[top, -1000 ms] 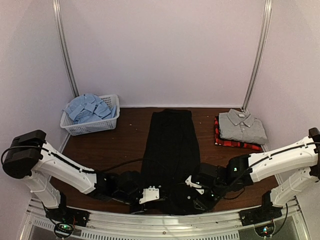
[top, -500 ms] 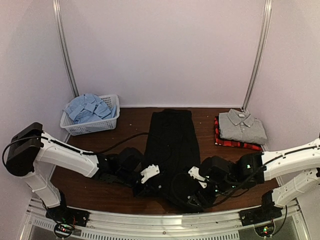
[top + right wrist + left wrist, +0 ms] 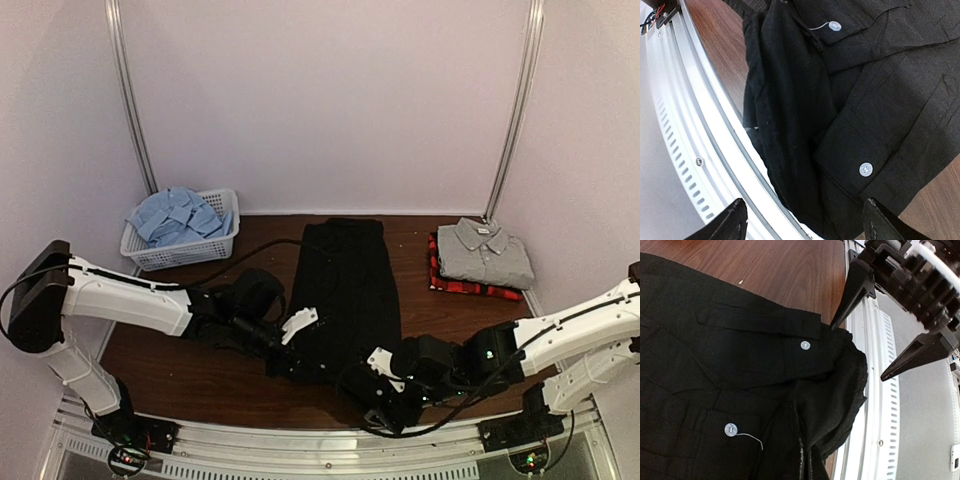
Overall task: Fold and stack the long sleeve shirts
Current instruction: Pick up the rectangle-folded shirt from the center of the board.
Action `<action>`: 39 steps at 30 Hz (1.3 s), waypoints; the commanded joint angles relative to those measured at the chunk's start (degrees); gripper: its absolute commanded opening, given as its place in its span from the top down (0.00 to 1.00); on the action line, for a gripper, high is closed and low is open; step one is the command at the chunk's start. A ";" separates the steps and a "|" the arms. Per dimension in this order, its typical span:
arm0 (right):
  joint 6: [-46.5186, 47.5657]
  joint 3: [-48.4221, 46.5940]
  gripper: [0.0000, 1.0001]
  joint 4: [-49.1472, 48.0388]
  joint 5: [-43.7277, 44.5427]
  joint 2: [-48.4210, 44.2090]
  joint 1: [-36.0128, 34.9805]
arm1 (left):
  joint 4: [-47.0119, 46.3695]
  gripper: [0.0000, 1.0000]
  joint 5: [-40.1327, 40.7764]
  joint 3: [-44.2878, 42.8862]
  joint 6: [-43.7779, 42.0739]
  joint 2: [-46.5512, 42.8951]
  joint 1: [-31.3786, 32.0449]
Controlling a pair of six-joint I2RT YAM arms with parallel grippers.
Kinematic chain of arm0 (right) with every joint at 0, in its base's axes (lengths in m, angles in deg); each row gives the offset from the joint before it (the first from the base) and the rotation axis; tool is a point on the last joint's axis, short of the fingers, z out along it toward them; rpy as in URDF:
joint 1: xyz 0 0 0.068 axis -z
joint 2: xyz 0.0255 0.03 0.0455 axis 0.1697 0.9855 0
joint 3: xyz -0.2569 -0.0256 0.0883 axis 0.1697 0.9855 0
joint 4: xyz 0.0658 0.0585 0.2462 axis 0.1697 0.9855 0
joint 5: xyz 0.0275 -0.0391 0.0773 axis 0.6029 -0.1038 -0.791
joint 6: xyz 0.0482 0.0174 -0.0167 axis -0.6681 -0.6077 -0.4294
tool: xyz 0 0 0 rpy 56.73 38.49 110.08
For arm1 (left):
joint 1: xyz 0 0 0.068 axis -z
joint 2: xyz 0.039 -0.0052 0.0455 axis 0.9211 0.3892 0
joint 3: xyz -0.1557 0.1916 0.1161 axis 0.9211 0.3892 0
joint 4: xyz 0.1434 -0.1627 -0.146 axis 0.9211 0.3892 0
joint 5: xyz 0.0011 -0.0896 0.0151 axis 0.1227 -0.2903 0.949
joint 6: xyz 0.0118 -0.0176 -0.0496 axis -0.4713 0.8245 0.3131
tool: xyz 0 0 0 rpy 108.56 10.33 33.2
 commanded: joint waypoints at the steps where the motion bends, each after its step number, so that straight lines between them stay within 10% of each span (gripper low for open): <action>1: -1.27 -0.69 0.19 -1.96 4.64 2.41 -3.05 | 0.49 1.00 -2.48 -1.68 1.45 1.07 -0.80; 20: -7.43 -6.73 0.33 11.00 21.12 15.76 -6.80 | -0.01 1.00 -5.85 0.44 2.90 -0.39 -1.13; 31: -5.63 -6.07 1.00 10.36 16.93 12.66 -8.35 | -1.64 1.00 -5.11 4.40 5.75 -3.08 -1.02; 39: -5.24 -5.24 1.00 8.28 4.33 8.58 -10.95 | 0.83 1.00 0.88 6.58 10.34 -4.49 5.67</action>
